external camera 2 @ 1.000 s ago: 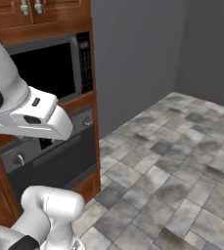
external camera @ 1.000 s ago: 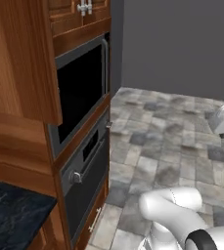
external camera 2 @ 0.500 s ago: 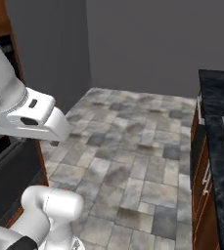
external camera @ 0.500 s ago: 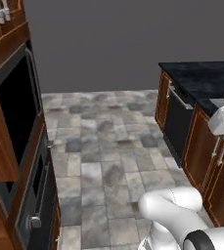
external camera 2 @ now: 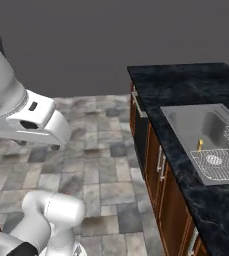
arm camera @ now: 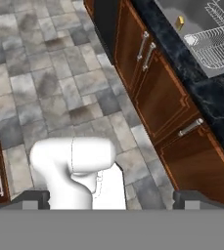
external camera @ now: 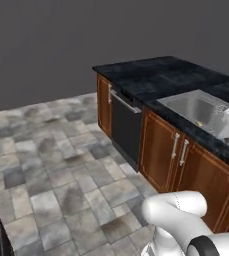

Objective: Pick up the sponge and sponge from the sink, and place them back in the cabinet, and close the cabinet doors.

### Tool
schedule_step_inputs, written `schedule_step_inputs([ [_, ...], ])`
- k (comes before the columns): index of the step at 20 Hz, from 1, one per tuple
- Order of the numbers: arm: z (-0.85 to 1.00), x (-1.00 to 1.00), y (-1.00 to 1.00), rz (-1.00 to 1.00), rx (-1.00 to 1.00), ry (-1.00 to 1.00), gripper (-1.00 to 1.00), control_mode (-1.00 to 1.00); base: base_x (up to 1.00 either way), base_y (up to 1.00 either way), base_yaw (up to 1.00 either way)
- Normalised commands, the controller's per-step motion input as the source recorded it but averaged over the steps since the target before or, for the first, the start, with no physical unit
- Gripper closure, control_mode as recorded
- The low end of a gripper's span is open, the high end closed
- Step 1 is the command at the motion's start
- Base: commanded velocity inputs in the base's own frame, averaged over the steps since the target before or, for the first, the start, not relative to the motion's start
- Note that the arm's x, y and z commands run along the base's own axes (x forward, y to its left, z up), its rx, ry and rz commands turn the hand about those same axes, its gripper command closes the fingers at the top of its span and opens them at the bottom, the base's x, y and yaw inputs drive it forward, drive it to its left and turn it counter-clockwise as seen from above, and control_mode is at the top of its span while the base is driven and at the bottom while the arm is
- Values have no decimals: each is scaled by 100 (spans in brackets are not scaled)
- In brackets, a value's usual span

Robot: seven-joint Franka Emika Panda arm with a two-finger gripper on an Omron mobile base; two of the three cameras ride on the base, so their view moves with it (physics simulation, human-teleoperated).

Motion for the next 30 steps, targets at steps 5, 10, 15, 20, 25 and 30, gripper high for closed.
schedule_step_inputs([
  [5, 0, 0, 0, 0, 0, 0, -100, 100, 86, 0, -44],
  [10, 0, 0, 0, 0, 0, 0, -100, 100, 100, 1, -29],
  [15, 0, 0, 0, 0, 0, 0, -100, 100, 92, 2, -34],
  [20, 0, 0, 0, 0, 0, 0, -100, 100, 61, 0, -52],
  [25, 0, 0, 0, 0, 0, 0, -100, 100, 17, 3, -65],
  [30, 0, 0, 0, 0, 0, 0, -100, 100, 3, 9, -62],
])
